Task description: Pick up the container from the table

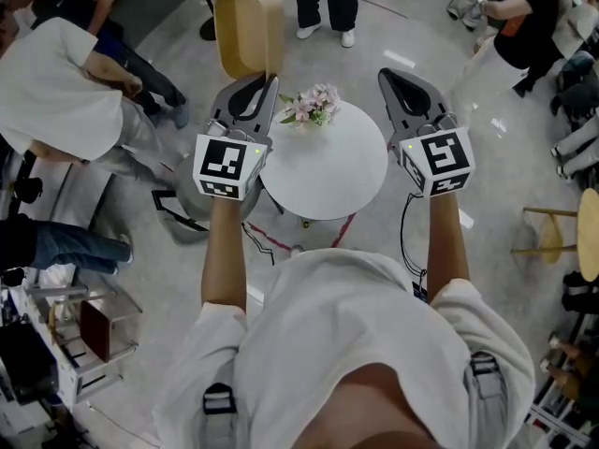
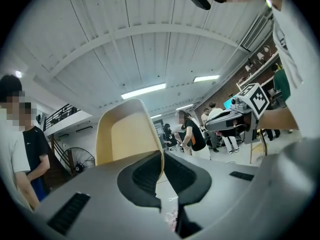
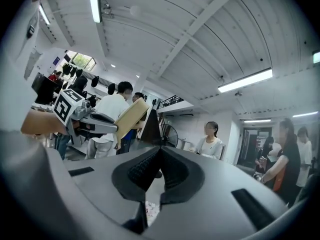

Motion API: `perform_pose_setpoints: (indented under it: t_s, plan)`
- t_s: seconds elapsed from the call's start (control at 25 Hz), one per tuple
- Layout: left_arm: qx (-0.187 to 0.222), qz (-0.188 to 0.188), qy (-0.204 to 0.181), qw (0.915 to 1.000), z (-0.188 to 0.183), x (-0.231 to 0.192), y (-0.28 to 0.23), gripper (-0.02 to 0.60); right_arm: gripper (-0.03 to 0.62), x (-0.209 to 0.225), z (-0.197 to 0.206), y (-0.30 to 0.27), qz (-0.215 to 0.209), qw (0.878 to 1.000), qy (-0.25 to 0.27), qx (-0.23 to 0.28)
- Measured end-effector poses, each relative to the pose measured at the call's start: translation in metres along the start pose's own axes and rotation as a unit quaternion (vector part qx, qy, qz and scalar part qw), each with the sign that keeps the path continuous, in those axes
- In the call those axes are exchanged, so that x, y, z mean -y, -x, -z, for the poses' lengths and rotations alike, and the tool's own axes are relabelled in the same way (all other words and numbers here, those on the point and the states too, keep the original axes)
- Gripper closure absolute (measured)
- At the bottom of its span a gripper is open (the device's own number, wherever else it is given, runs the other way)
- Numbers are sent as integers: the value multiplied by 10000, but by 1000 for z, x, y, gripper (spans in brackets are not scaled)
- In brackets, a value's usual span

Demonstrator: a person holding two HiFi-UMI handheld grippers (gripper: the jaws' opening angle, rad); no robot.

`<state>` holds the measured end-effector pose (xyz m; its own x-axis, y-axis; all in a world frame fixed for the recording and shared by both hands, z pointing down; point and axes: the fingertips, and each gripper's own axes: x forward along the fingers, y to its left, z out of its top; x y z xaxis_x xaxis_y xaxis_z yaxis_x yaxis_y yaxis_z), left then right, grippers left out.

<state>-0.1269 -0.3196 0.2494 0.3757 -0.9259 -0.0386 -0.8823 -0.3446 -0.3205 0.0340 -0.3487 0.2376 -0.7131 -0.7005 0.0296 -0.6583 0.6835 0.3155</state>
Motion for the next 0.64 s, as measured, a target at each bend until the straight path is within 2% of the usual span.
perform_pose_setpoints:
  t_s: [0.64]
  plan:
    - [-56, 144, -4, 9999, 10, 2, 4, 551, 582, -6, 9, -5, 31, 9999, 1, -112]
